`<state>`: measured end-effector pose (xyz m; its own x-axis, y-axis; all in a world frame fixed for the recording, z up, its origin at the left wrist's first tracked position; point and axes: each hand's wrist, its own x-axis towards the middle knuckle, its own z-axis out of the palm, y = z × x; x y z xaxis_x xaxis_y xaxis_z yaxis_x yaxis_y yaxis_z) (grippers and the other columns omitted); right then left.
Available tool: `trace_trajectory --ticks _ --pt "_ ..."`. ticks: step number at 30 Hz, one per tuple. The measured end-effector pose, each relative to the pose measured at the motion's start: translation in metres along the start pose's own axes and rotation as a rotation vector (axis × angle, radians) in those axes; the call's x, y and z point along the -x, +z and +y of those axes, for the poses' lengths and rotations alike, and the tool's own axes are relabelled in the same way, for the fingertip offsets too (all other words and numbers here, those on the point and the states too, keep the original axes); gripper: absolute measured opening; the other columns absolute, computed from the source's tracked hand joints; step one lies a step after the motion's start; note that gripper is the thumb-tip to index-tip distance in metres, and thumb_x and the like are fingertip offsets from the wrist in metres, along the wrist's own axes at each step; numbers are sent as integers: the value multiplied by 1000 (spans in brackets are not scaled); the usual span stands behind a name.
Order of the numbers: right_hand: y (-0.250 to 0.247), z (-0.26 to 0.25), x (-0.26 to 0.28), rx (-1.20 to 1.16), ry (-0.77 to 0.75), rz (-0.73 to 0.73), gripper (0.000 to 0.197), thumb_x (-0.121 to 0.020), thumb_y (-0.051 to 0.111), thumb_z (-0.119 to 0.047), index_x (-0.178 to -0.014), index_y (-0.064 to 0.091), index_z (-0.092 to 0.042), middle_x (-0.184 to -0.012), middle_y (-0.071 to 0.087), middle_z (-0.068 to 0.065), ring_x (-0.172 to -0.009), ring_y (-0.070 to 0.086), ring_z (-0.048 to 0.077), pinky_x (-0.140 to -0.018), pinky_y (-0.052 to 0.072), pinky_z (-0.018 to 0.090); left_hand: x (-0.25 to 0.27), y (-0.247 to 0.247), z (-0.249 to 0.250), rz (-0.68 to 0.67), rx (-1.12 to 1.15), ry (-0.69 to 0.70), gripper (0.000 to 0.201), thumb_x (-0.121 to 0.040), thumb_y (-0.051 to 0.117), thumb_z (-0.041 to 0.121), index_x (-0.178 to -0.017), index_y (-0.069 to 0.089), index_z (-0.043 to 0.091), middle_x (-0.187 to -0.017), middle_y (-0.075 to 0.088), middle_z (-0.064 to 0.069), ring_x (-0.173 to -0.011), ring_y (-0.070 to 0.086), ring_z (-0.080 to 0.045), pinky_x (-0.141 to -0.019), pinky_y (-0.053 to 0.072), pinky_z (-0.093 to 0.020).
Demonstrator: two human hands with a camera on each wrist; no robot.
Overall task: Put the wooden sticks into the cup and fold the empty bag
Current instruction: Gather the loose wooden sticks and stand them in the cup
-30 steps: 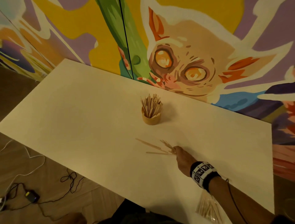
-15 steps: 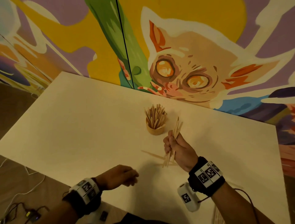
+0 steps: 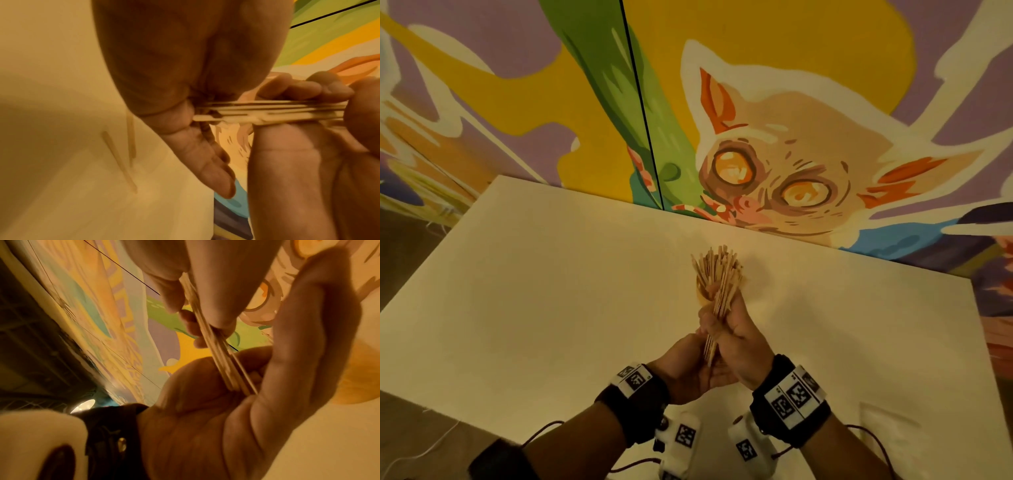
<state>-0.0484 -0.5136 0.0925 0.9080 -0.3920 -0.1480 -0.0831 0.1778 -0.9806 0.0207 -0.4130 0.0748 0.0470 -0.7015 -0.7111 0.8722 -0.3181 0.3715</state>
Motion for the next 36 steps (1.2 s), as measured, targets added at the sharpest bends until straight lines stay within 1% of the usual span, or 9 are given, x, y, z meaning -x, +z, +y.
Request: trace_trajectory --ticks 4,8,11,15,19,23,30,32,36 --pt "0 -1 -9 -135 55 51 35 -86 65 -33 -119 57 -35 -95 56 -1 -90 55 21 -92 47 40 -4 -1 13 28 18 40 49 -106 38 39 -105 77 11 -105 67 -15 -94 66 -24 -84 62 -32" --pt "-3 -1 -13 -54 106 77 21 -90 59 -47 -100 63 -29 -87 58 -4 -88 58 19 -96 47 50 -11 -3 21 38 47 45 48 -105 39 33 -94 79 9 -92 64 -13 -84 58 -20 -74 63 -29" --pt "-6 -4 -12 132 140 44 24 -94 45 -50 -95 60 -32 -93 61 0 -84 63 20 -79 55 48 -16 -4 30 56 69 48 41 -101 46 29 -93 80 7 -93 63 -13 -82 58 -20 -71 61 -27" --pt "-18 -5 -17 388 52 52 21 -100 44 -39 -102 60 -26 -117 62 2 -110 60 12 -93 49 25 -19 -7 42 81 75 44 36 -105 41 19 -119 67 -1 -109 71 -17 -100 67 -26 -78 64 -31" --pt "-27 -17 -31 392 72 81 17 -101 51 -29 -102 65 -21 -89 68 -7 -78 65 3 -70 52 17 -21 -12 50 128 78 91 39 -104 40 18 -126 61 -6 -108 72 -20 -100 71 -30 -94 59 -39" --pt "-42 -25 -58 459 45 217 16 -99 54 -27 -99 66 -16 -70 65 -8 -56 62 -1 -59 49 11 -19 -34 46 235 77 102 44 -104 44 26 -124 61 -10 -106 70 -24 -96 70 -35 -92 58 -41" --pt "-62 -6 -111 664 133 294 30 -95 58 -42 -100 64 -13 -87 72 2 -67 72 16 -64 58 27 4 -71 22 201 -237 62 37 -103 49 21 -115 67 -10 -96 70 -19 -88 67 -30 -93 55 -43" --pt "-63 4 -121 790 179 254 32 -93 59 -44 -99 63 -12 -92 71 5 -78 70 22 -74 60 39 7 -80 14 214 -391 63 34 -103 49 17 -111 68 -9 -94 71 -19 -84 67 -29 -91 56 -45" --pt "-57 8 -126 893 296 158 34 -92 61 -43 -96 63 -9 -90 72 10 -80 70 27 -76 59 41 11 -98 2 239 -736 39 28 -103 50 19 -107 70 1 -95 73 -13 -82 70 -21 -86 59 -39"
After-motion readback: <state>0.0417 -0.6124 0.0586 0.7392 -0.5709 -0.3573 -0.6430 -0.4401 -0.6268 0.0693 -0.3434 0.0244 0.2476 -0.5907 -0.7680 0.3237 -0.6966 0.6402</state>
